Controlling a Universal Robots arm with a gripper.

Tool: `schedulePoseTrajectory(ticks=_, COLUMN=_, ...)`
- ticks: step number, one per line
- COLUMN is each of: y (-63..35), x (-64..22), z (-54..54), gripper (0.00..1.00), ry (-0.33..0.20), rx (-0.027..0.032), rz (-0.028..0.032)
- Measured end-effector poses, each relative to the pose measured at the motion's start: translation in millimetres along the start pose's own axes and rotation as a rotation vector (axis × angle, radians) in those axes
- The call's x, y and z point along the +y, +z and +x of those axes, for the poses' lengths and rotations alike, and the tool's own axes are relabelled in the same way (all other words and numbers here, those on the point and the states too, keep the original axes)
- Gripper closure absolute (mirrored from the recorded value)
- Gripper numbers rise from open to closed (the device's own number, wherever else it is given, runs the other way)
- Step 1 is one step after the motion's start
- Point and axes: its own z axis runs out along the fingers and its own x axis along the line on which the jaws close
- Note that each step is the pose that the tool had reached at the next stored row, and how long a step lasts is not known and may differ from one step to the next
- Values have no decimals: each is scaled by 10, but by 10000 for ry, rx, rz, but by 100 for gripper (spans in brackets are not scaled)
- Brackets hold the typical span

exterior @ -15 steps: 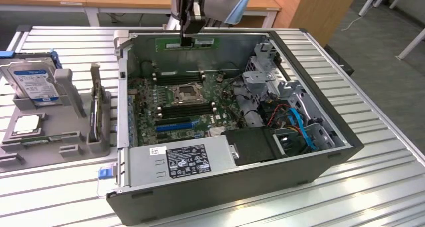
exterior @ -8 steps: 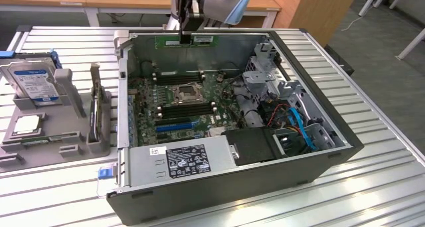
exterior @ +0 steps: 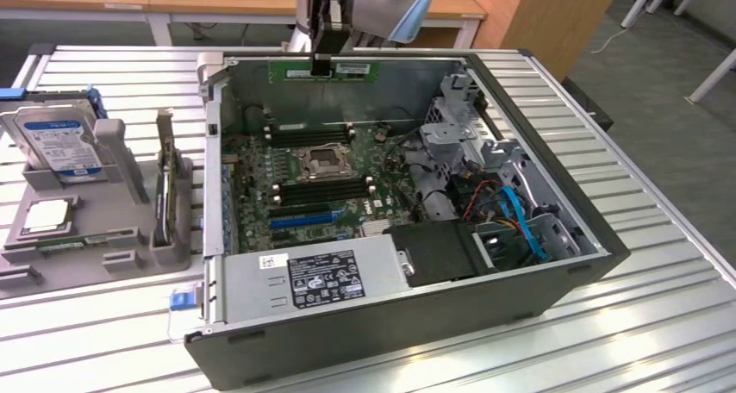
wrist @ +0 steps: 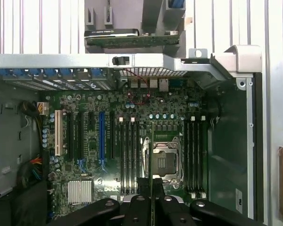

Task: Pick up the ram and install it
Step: 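Pick up the ram and move it above insertion slot, then insert the ram into the slot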

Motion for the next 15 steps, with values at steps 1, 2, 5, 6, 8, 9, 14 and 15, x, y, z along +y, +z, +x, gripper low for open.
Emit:
schedulePoseTrajectory(ticks=1, y=0, x=0, z=0, gripper=86, ry=0, rx=0, rz=0)
schedulePoseTrajectory(ticks=2, y=0, x=0, z=0, gripper=86, ry=0, rx=0, rz=0)
schedulePoseTrajectory(ticks=5, y=-1, x=-1, z=9, gripper=86, ry=2, rx=0, rz=0)
schedulePoseTrajectory(ticks=6, y=-1, x=-3, z=24, gripper=86, ry=3, rx=1, rz=0)
schedulePoseTrajectory(ticks=8, y=0, x=-5, z=28, gripper=86, ry=8, rx=-2, rz=1)
schedulePoseTrajectory(ticks=9, y=-1, x=-5, z=28, gripper=86, ry=7, rx=-1, rz=0)
schedulePoseTrajectory(ticks=14, y=-1, x=-5, z=28, gripper=86, ry=7, rx=0, rz=1)
schedulePoseTrajectory(ticks=15, y=-1, x=-5, z=28, gripper=86, ry=7, rx=-1, rz=0)
